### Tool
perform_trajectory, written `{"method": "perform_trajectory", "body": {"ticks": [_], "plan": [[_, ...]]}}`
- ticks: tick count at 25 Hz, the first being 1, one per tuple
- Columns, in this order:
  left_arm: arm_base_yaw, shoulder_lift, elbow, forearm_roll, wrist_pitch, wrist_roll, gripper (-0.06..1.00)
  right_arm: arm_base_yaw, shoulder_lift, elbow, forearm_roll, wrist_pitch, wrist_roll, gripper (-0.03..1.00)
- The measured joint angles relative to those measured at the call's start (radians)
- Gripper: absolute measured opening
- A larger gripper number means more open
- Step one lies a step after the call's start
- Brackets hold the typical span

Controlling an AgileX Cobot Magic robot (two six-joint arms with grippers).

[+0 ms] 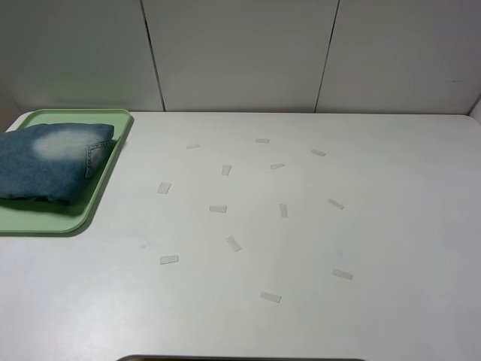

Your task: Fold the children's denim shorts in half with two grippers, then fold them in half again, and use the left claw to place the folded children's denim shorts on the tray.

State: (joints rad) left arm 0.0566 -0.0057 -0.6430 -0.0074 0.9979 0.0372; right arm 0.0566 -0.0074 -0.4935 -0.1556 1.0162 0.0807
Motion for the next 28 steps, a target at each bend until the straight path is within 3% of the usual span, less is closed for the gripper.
{"method": "perform_trajectory", "body": {"ticks": [12,19,28], "plan": [[-0.144,0.0,0.108,0.038,0.053,-0.005,0.88,0.0,0.0,0.0,0.0,0.0,0.0,0.69],[-0.148,0.0,0.129,0.052,0.136,-0.066,0.88,0.0,0.0,0.0,0.0,0.0,0.0,0.69],[-0.148,0.0,0.129,0.131,0.148,-0.172,0.88,0.0,0.0,0.0,0.0,0.0,0.0,0.69]]}}
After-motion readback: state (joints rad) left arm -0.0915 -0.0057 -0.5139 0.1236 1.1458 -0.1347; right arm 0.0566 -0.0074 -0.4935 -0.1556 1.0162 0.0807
